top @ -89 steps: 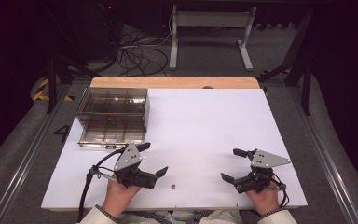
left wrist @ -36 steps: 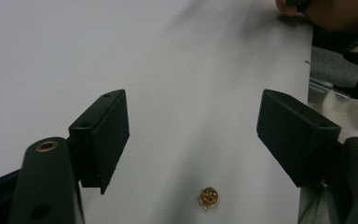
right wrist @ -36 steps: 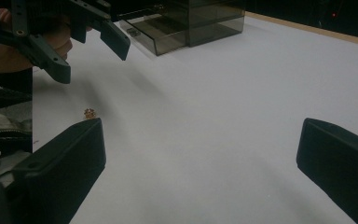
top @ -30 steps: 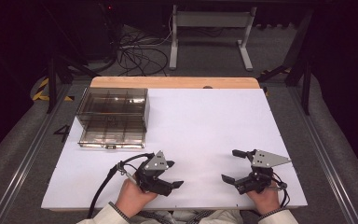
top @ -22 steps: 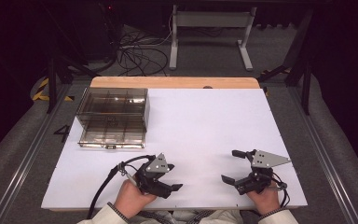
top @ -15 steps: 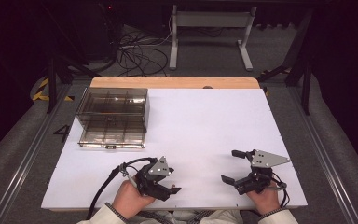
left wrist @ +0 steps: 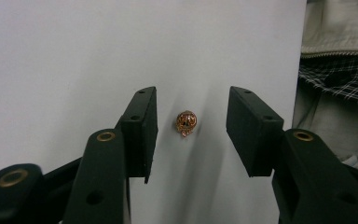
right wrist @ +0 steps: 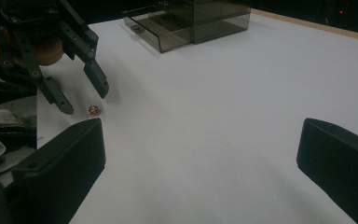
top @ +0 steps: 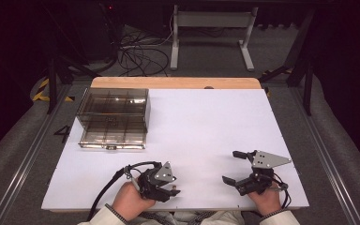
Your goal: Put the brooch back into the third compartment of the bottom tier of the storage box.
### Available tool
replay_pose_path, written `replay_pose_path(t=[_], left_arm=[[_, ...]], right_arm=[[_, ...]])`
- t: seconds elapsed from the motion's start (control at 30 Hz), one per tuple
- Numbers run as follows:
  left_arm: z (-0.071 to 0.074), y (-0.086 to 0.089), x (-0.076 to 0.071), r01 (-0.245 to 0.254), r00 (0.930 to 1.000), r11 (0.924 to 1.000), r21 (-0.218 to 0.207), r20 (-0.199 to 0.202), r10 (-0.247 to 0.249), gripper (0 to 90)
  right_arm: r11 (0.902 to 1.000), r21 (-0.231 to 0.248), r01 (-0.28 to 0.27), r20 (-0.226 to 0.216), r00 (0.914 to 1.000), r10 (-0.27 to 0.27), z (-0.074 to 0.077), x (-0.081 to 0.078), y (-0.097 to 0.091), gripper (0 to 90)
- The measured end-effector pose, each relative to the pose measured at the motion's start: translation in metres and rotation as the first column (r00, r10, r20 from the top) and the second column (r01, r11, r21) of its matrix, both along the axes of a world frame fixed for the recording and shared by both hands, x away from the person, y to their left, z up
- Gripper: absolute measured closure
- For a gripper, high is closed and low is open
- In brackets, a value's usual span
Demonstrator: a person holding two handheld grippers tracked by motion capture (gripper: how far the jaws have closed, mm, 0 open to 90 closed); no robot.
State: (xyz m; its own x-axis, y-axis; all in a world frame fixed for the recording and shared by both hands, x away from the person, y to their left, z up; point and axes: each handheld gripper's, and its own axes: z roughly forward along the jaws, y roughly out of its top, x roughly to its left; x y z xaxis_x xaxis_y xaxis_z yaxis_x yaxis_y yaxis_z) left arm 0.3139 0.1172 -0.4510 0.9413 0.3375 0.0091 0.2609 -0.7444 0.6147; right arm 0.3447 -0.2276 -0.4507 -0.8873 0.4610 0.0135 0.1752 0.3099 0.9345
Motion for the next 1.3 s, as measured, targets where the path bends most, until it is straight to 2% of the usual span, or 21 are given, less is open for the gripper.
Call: replay_pose_path(t=[0.2, 0.53, 0.73, 0.83, 1.13, 1.3], left_arm=[[-0.0006, -0.0021, 0.0018, 0.012, 0.9999, 0.9997, 0.022, -0.005, -0.012, 61.7], [-0.0026, -0.0062, 0.0018, 0.017, 0.9999, 0.999, 0.041, 0.002, -0.017, 69.9], [-0.0037, -0.0088, 0.0015, 0.03, 0.9994, 0.9973, 0.067, 0.013, -0.031, 75.0], [-0.0038, -0.009, 0.0006, 0.035, 0.9992, 0.9969, 0.07, 0.019, -0.036, 78.6], [-0.0033, -0.0097, -0.0003, 0.033, 0.9989, 0.9966, 0.076, 0.03, -0.035, 79.0], [0.0014, -0.0071, -0.0005, 0.028, 0.9989, 0.9984, 0.049, 0.036, -0.03, 79.1]], right_arm=[[1.0, -0.004, 0.0, -0.006, 1.0, 0.0, -0.0006, 0.0003, 0.0008, 1.6], [1.0, -0.005, 0.0, -0.008, 1.0, 0.0, -0.0009, 0.0006, 0.001, 1.6], [1.0, -0.006, -0.001, -0.008, 1.0, 0.001, -0.0012, 0.0008, 0.0007, 1.6], [1.0, -0.005, -0.002, -0.01, 1.0, 0.002, -0.0013, 0.0009, 0.0009, 1.6], [1.0, -0.007, 0.002, -0.019, 0.9998, -0.002, -0.0024, 0.0024, 0.001, 1.6], [1.0, -0.004, 0.005, -0.022, 0.9997, -0.005, -0.0029, 0.0026, 0.001, 1.6]])
